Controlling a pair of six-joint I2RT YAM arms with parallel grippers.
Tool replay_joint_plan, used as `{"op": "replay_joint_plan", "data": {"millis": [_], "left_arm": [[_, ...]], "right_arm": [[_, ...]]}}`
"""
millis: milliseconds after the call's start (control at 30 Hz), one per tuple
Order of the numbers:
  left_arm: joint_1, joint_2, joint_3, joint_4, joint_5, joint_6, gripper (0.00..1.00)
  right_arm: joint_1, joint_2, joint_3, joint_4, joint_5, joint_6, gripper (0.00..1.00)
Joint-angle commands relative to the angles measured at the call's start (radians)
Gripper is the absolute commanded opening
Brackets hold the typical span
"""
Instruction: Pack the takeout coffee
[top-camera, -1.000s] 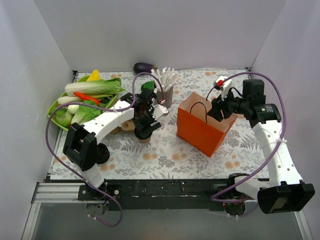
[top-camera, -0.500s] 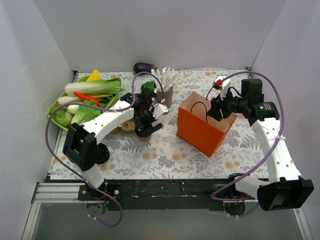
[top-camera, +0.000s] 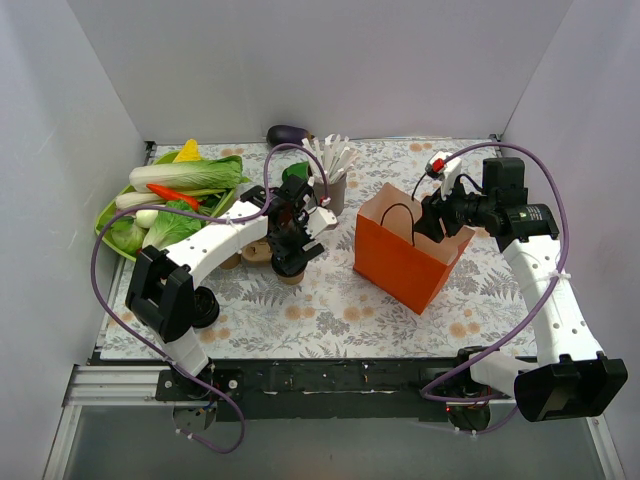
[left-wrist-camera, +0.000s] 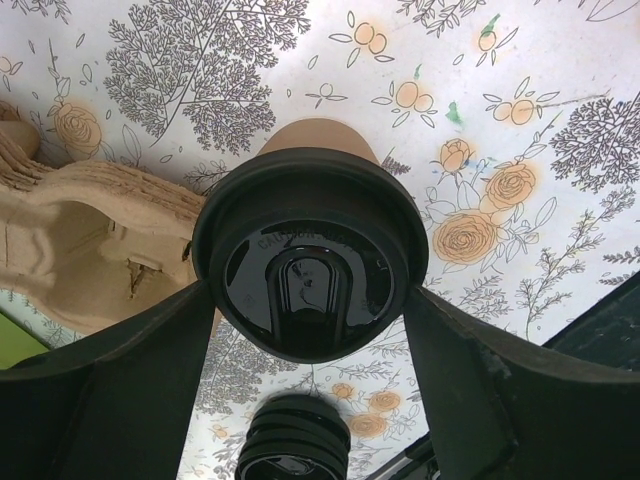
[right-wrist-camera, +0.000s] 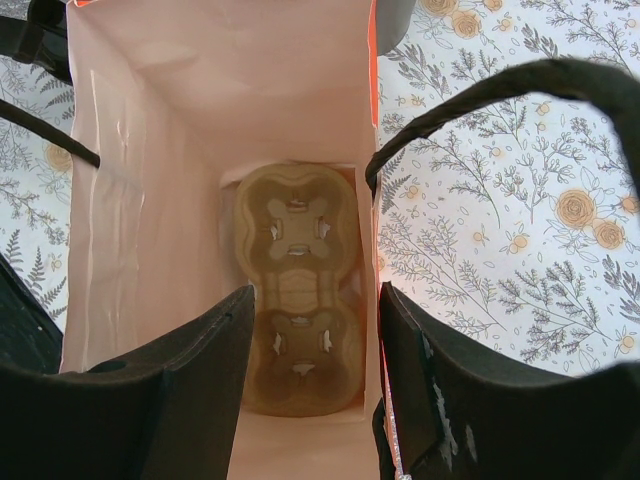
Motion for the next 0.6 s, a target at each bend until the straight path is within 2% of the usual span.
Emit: {"op": "replay_joint_plan", "data": {"millis": [0,67,100,200,267,333,467,500,533,567], "left_arm": [[-0.002,-0.047,-0.007,0.0,0.018,0.008,0.7],[-0.002,-0.044,-0.01,0.002,0.019,0.008,0.63],[-0.002,-0.042,-0.012,0.005,0.016,0.008,0.55],[-0.002,-0.038,-0.012,0.016,0.004,0.003,0.52],[-0.003,-0.032,-0.01,0.013,0.007,0.0,0.3],[-0.002,-0.035,-0.006,0.008,0.006,-0.004,0.0],[0.0,-0.073,-0.001,0.002,0.021,-0.021,0.0],[0.001,-0.099,0.0,-0.006,0.033,-0.021,0.0],[0.001,-0.119,-0.001,-0.006,0.053,-0.029,0.0],[0.007,-0.137,-0.001,-0.004,0.059,-0.037,0.0]], "right_arm": [[-0.003,-0.017,0.02,0.02,-0.017,0.014,0.61],[-0.005,-0.02,0.017,0.02,-0.019,0.014,0.61],[-0.003,-0.02,0.016,0.022,-0.017,0.014,0.61],[-0.005,-0.023,0.014,0.023,-0.017,0.017,0.61],[-0.003,-0.024,0.016,0.026,-0.017,0.018,0.61],[-0.003,-0.023,0.029,0.02,-0.014,0.021,0.61],[-0.003,-0.011,0.12,-0.003,0.006,0.057,0.68],[-0.003,-0.008,0.147,-0.012,0.009,0.061,0.73],[-0.003,-0.001,0.204,-0.021,0.012,0.064,0.85],[-0.005,0.005,0.224,-0.044,0.013,0.066,0.86]]}}
